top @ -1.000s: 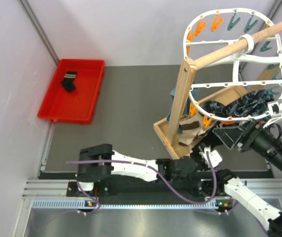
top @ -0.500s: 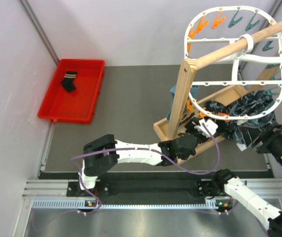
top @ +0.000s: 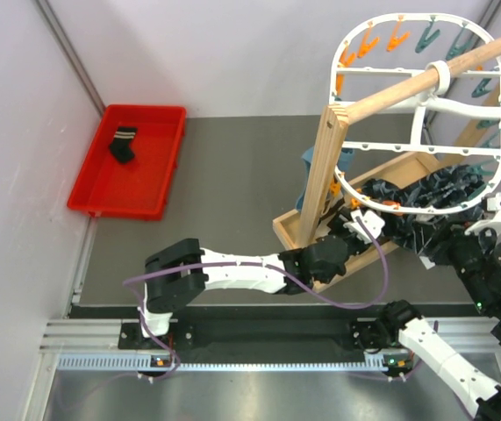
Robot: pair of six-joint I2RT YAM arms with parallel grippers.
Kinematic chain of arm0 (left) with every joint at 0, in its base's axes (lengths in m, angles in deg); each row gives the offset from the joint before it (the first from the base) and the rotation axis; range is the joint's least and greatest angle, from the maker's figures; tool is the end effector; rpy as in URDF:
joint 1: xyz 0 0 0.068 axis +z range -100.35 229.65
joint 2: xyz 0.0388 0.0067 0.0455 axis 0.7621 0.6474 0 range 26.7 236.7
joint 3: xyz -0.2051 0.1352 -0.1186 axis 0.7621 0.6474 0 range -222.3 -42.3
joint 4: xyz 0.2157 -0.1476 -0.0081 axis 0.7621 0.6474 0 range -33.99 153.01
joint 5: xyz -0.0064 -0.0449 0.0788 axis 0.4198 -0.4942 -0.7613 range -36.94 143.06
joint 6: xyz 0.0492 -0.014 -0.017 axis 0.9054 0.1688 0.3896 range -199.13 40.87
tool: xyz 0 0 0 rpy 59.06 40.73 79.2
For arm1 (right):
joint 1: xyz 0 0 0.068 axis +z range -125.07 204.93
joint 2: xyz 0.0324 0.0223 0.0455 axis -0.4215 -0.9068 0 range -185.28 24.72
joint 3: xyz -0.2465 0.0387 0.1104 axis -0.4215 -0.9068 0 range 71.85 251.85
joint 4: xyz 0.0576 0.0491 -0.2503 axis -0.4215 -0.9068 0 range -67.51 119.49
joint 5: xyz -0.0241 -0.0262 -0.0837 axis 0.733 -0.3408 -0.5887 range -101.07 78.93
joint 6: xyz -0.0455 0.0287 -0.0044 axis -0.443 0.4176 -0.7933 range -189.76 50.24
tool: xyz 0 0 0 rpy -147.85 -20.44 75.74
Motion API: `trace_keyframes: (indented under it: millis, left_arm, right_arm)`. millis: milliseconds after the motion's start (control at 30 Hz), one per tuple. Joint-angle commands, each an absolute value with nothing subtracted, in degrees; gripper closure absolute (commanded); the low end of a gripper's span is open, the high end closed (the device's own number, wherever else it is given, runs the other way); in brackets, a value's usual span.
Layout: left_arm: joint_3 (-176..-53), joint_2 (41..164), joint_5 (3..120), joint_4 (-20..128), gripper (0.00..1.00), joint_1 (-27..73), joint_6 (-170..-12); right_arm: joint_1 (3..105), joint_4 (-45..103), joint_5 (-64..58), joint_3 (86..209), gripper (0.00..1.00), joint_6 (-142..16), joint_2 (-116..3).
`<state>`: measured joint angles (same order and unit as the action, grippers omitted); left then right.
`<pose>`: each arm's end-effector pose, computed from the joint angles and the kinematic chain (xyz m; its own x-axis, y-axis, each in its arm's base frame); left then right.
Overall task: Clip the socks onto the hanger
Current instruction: Open the clamp at the hanger.
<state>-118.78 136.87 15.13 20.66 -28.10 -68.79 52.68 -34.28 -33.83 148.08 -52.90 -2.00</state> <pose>0.1169 -0.4353 0.2782 0.1210 0.1099 -0.9865 0.6289 0.7605 0.1618 0.0075 -0.0117 0.4312 -0.2371 0.1776 -0.9551 -0.0301 0.9813 0.1900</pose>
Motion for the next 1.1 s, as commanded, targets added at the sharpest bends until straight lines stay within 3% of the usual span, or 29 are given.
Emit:
trace_keyframes:
  millis: [0,1067]
  left_arm:
    - [-118.58,132.79,16.23,19.71,0.41,-28.22,-70.87]
    - [-117.35,130.68,18.08,19.72,0.42,-29.10,-72.89]
  right_arm:
    - [52.97,-25.97,-34.71,146.48,0.45,-54.65,-0.77]
    - [52.97,-25.80,-42.80,142.70,0.46,-55.09,0.20]
